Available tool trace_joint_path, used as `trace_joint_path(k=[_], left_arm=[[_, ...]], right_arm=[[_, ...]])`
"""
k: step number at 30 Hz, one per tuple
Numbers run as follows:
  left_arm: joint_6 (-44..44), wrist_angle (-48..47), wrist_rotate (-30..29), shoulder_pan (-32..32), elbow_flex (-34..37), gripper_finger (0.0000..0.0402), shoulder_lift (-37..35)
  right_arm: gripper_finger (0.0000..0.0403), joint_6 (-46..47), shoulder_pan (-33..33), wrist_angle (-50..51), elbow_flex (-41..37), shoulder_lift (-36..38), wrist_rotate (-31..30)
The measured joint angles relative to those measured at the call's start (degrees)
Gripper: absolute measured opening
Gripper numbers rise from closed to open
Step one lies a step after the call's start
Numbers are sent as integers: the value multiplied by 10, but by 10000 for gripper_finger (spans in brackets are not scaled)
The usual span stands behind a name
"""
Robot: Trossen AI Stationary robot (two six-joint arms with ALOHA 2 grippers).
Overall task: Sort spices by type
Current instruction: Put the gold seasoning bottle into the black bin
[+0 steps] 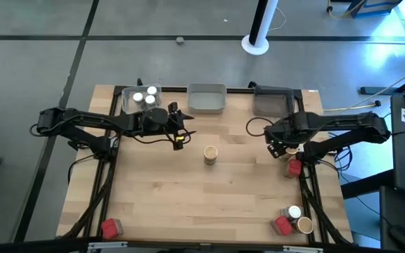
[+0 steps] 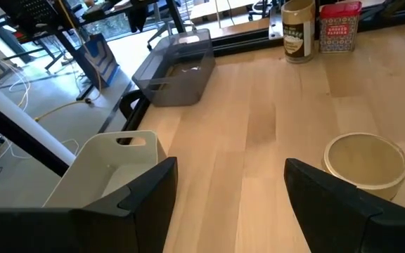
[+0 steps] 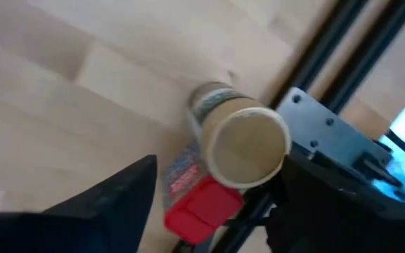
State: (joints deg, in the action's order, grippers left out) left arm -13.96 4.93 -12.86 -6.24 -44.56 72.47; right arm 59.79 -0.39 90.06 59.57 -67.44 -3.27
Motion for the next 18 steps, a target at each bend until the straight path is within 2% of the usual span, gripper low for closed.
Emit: trace_joint_path(k=[4, 8, 18], left_arm=[[0, 1, 0, 0, 0, 244, 0], [0, 0, 0, 0, 0, 244, 0], [-9, 0, 0, 0, 0, 244, 0]], right_arm=[[353, -16, -34, 0, -35, -7, 15], [376, -27, -55, -4, -65, -12, 24], [370, -46, -69, -61, -116, -11, 41]])
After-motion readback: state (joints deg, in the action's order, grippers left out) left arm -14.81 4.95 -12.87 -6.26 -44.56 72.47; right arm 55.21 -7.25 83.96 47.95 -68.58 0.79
